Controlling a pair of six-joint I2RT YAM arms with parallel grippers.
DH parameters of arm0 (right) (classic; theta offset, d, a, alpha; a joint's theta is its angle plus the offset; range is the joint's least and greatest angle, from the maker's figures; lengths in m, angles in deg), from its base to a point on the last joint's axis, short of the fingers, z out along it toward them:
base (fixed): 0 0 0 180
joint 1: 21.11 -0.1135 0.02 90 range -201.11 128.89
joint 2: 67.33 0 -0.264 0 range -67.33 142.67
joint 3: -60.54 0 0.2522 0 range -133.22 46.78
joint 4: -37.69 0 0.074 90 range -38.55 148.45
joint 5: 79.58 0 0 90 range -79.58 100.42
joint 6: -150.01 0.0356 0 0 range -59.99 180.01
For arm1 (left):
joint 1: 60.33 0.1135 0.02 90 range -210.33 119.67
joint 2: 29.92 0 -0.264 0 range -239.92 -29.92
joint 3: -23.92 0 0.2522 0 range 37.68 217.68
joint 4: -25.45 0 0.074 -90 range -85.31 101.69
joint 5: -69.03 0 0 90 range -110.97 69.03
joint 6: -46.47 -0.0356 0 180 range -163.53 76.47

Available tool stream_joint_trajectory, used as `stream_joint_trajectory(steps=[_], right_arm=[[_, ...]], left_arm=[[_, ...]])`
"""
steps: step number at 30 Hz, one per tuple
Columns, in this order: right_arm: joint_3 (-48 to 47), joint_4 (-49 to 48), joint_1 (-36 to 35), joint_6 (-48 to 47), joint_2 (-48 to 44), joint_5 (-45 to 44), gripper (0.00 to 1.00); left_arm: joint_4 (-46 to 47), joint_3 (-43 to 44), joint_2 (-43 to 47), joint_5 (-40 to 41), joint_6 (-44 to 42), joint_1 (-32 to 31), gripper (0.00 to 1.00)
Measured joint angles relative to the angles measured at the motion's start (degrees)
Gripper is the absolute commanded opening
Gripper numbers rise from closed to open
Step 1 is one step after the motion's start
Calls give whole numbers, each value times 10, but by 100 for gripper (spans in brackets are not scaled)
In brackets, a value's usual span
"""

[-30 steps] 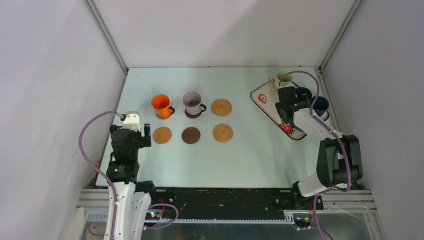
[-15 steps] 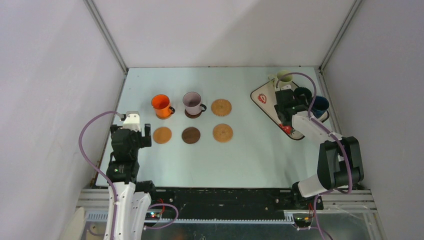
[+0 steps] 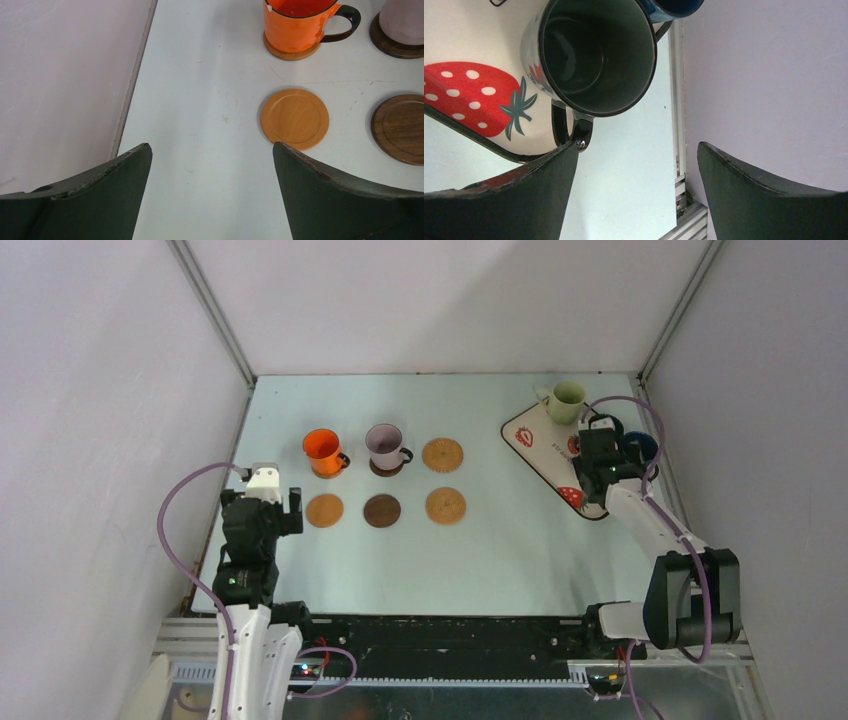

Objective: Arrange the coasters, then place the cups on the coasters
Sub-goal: Pick up the cup from the tray.

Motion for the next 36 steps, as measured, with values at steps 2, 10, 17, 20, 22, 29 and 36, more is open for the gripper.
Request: stream_joint_trajectory(steps=[2,10,17,20,22,29,36], right_arm=[[2,2,7,2,-3,11,93],[3,30,58,26,-26,97,92],[3,35,63,48,-52,163,91],[3,35,72,58,-52,186,90],[3,36,77,65,-53,200,90],[3,36,103,87,-32,234,83],[3,31,138,97,17,244,70]], left_arm=[[0,0,0,0,0,0,98],[0,0,2,-2,0,0,98],[-4,0,3,-1,0,0,98],[-4,0,5,-1,0,0,98],[-4,0,5,-1,0,0,98],[-4,0,5,0,0,0,98],[-4,0,5,1,0,0,98]])
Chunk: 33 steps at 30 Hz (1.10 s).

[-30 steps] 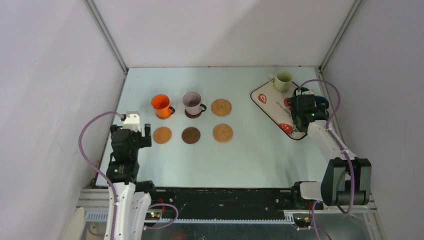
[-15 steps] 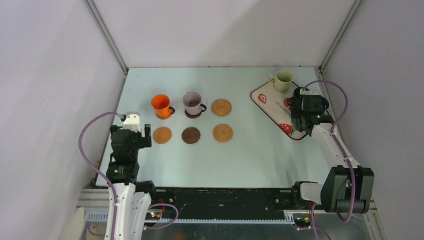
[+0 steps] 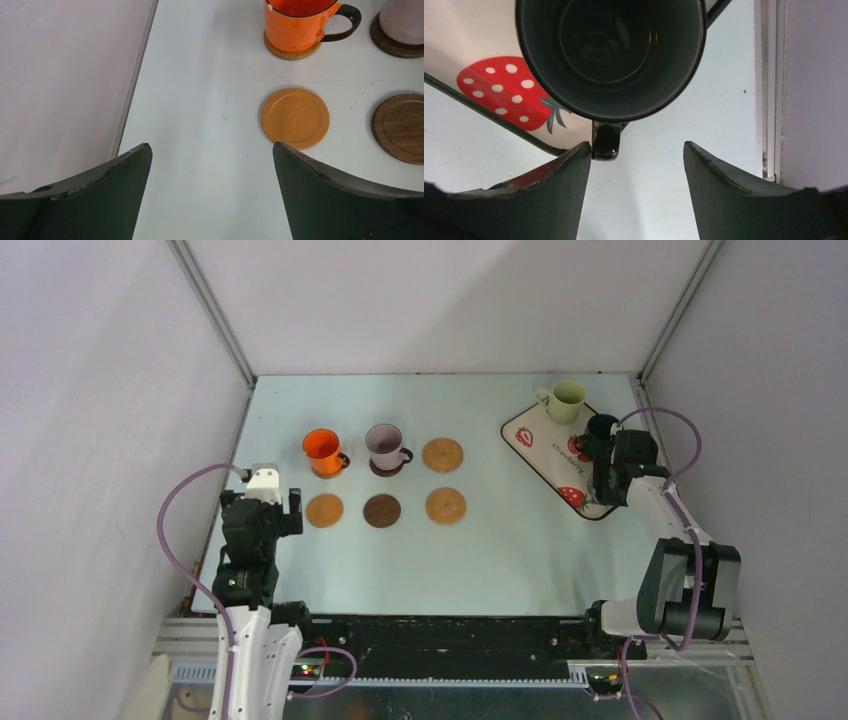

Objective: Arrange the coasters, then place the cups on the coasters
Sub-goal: Pick up the cup from the tray.

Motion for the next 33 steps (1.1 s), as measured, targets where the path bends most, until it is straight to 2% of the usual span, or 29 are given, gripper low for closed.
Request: stream_joint_trajectory(steps=[6,8,10,13,14,15,17,23,27,30,33], right_arm=[[0,-29,0,3,21,6,61],[0,-39,0,5,33,8,55],[-2,-47,0,6,47,8,46],[-6,-53,-2,6,71,10,24],[-7,-54,-2,7,75,10,20],[-7,-57,-3,6,78,13,11],[-15,-63,-4,9,77,16,0],[-16,-50,-10,8,68,24,0],[-15,-21,-23,3,23,29,0],[-15,-2,-59,0,-49,29,0],[-25,12,-133,-1,-122,25,0]], left_arm=[[0,0,-1,0,0,0,98],[0,0,-1,0,0,0,98],[0,0,-1,0,0,0,98],[0,0,-3,0,0,0,98],[0,0,-3,0,0,0,98],[0,0,-4,0,0,0,98],[0,0,-6,0,0,0,98],[0,0,-7,3,-1,0,98],[0,0,-8,5,-1,0,98],[1,0,-10,5,-1,0,98],[5,0,-19,7,-1,0,98]])
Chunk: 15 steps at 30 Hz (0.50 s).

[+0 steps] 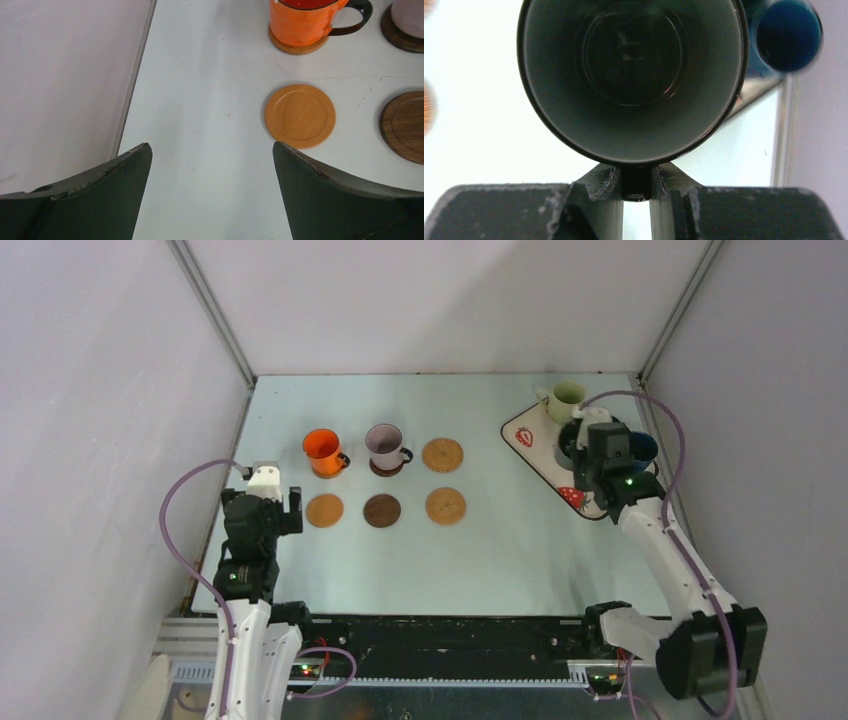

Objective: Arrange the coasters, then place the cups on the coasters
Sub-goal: Pick up the cup from the tray.

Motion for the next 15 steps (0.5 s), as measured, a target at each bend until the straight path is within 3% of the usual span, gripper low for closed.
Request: stream_joint_trajectory(steps=[5,15], right_arm=[[-70,12,-150,-12,-18,12,0],[-278,17,-221,-3,225,74,0]], left_arm=[[5,0,-12,14,0,0,99],[15,-8,5,34,0,0,98]])
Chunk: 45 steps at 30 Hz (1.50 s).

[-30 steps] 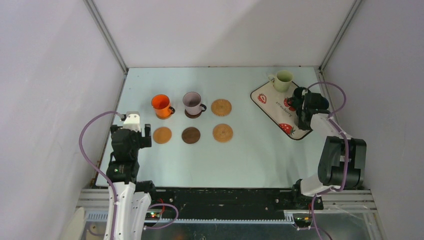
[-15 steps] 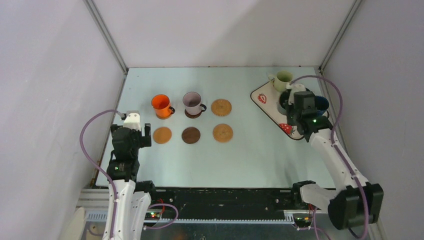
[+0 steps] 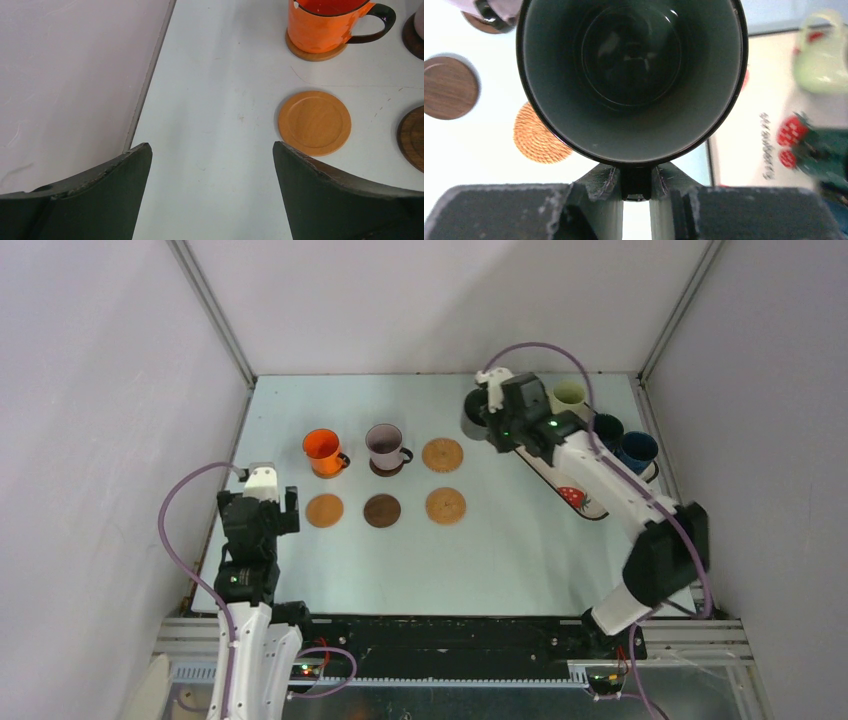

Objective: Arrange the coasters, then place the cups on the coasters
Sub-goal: Pick up the cup from the tray, then place the cup on the coaster.

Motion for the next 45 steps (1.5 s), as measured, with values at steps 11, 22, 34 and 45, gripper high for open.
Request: stream_joint_trajectory(steps=[11,22,34,45], right_arm=[[-35,-26,-92,5,153,12,0],[-96,-30,-73,16,253,13,0],[-97,-34,-72,18,282,-14,0],[-97,-60,-99,3,292,-61,0]], left_arm=[[2,-8,30,8,0,0,98],[2,-8,29,11,0,0,98],[2,-9,30,15,-3,0,98],[3,-9,30,20,-5,0,98]])
